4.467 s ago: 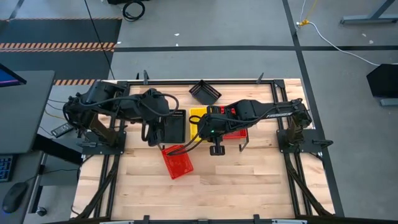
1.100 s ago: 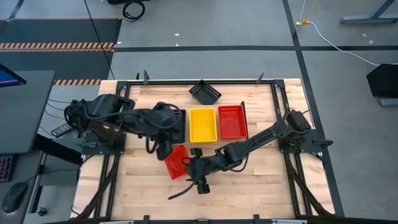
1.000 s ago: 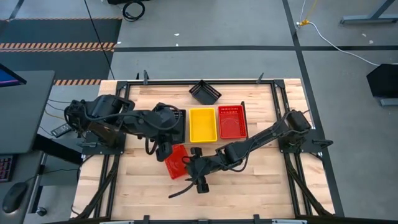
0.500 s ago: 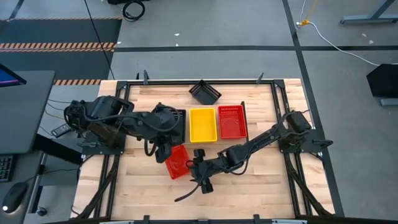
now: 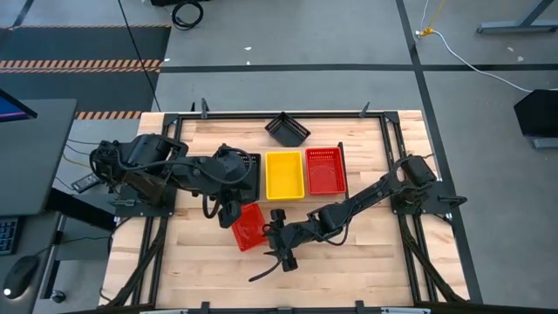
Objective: Stack baskets on shelf by color
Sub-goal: Stack the red basket on the stacked red baskets on the shelf
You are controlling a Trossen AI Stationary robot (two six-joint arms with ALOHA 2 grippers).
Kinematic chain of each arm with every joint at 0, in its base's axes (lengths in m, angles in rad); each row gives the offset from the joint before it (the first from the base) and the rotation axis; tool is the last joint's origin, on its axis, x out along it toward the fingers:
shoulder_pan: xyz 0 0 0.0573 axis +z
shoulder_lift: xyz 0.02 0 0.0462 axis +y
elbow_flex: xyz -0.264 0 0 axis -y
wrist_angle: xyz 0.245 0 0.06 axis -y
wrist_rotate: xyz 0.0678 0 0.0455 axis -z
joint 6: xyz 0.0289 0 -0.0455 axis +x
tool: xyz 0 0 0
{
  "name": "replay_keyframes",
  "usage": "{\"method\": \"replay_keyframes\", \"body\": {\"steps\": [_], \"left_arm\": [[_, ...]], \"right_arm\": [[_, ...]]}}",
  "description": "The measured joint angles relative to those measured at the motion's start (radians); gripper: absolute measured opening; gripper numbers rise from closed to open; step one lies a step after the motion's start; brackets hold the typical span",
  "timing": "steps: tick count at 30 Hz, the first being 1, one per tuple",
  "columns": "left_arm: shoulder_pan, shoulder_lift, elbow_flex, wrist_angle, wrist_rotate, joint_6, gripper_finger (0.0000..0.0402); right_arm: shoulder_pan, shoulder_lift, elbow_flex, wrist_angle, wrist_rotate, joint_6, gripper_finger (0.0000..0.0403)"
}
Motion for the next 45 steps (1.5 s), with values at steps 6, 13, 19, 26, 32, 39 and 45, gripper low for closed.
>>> {"method": "replay_keyframes", "body": {"steps": [6,13,19,26,32,39,45], "left_arm": [[0.000,0.000,0.000,0.000,0.000,0.002,0.0172],[-0.024,0.000,-0.001,-0.019,0.002,-0.018,0.0172],[-0.068,0.000,-0.001,-0.045,0.003,-0.019,0.0172],[-0.104,0.000,0.000,-0.055,-0.006,-0.019,0.0172],[-0.124,0.000,0.000,-0.061,-0.008,-0.018,0.0172],[-0.124,0.000,0.000,-0.061,-0.012,-0.018,0.0172],[-0.124,0.000,0.000,-0.061,-0.012,-0.011,0.0172]], "right_arm": [[-0.002,0.093,0.145,-0.076,-0.035,-0.003,0.0240],[-0.015,0.251,0.425,-0.324,-0.008,0.002,0.0240],[-0.034,0.322,0.546,-0.449,-0.032,0.021,0.0240],[-0.008,0.377,0.576,-0.572,-0.098,0.032,0.0240],[0.010,0.377,0.578,-0.598,-0.035,0.044,0.0223],[0.011,0.377,0.577,-0.668,-0.040,0.054,0.0133],[0.014,0.370,0.577,-0.710,-0.130,0.057,0.0017]]}}
